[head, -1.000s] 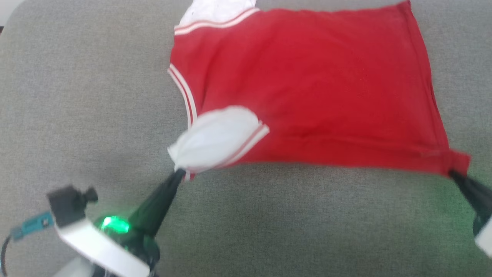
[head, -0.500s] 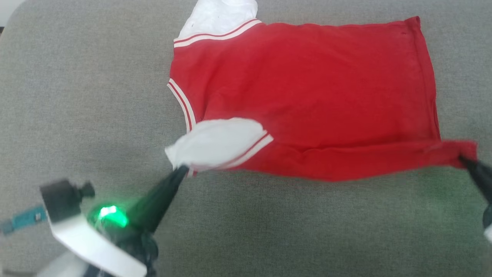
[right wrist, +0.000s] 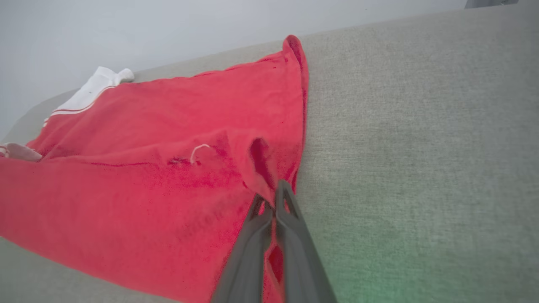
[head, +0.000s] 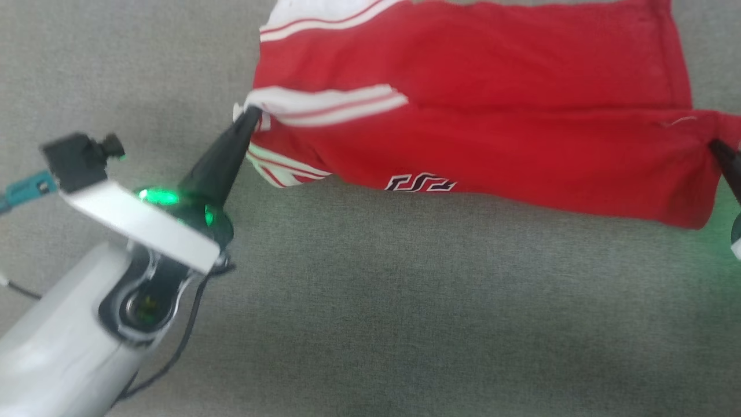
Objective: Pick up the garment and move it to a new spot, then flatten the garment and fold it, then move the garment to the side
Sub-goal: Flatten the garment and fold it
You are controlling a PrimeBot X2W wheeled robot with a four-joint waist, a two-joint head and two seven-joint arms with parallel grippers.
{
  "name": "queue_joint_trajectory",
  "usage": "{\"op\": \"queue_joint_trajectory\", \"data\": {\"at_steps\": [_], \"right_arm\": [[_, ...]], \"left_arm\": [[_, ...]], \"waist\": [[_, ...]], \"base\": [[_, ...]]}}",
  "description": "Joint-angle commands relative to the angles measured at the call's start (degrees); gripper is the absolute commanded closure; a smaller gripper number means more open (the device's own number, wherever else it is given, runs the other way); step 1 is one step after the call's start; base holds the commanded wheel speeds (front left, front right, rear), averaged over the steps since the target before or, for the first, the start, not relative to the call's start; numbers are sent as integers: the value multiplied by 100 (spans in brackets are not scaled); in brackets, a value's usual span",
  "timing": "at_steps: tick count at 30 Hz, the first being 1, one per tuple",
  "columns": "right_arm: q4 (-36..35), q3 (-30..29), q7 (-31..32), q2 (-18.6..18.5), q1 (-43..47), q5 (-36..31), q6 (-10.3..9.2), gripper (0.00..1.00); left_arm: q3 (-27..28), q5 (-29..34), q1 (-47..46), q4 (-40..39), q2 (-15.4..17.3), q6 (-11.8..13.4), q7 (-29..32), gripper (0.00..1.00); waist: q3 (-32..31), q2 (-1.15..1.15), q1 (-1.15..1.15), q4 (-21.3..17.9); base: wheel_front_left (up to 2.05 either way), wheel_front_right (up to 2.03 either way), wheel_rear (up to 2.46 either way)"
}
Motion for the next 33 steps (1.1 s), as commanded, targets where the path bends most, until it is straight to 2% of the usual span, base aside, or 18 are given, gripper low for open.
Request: {"op": "queue_joint_trajectory", "data": {"at_steps": [1, 12, 17, 18, 19, 20, 21, 22, 24, 28, 33], "right_arm": [[68, 8, -61, -20, -101, -32, -2, 100], [776, 463, -387, -135, -529, -132, -5, 100], [946, 641, -548, -178, -633, -156, -7, 100], [959, 690, -598, -190, -662, -160, -7, 100], [973, 741, -662, -215, -684, -172, -7, 100], [991, 784, -729, -239, -701, -186, -7, 71], [1013, 826, -797, -254, -708, -191, -7, 49], [1037, 855, -857, -268, -708, -194, -7, 0], [1047, 880, -933, -300, -699, -228, -7, 0], [1017, 915, -1240, -367, -570, -338, -6, 0], [972, 868, -1509, -369, -365, -303, -6, 0]], "left_arm": [[-2, -48, -141, 112, -69, 4, -12, 100], [-825, 219, -847, 1488, -234, 4, 170, 100], [-1262, 399, -1060, 1955, -167, 4, 164, 100], [-1360, 476, -1106, 2026, -147, 4, 142, 89], [-1439, 539, -1139, 2106, -133, 5, 107, 65], [-1509, 603, -1186, 2178, -113, 5, 80, 22], [-1584, 635, -1234, 2224, -96, 5, 54, 2], [-1654, 640, -1279, 2242, -86, 5, 41, 0], [-1732, 705, -1335, 2256, -35, 5, 16, 0], [-2200, 1004, -1523, 2335, 297, 4, 165, 0], [-2819, 1067, -1751, 2183, 787, 4, 967, 0]], "waist": [[113, 0, 0, 26], [509, 0, 0, -13], [544, 0, 0, -63], [529, 0, 0, -72], [500, 0, 0, -78], [468, 0, 0, -83], [420, 0, 0, -86], [361, 0, 0, -87], [291, 0, 0, -85], [-74, 0, 0, -76], [-569, 0, 0, -71]], "base": [[0, 0, 0], [0, 0, 0], [0, 0, 0], [0, 0, 0], [0, 0, 0], [0, 0, 0], [0, 0, 0], [0, 0, 0], [0, 0, 0], [0, 0, 0], [0, 0, 0]]}}
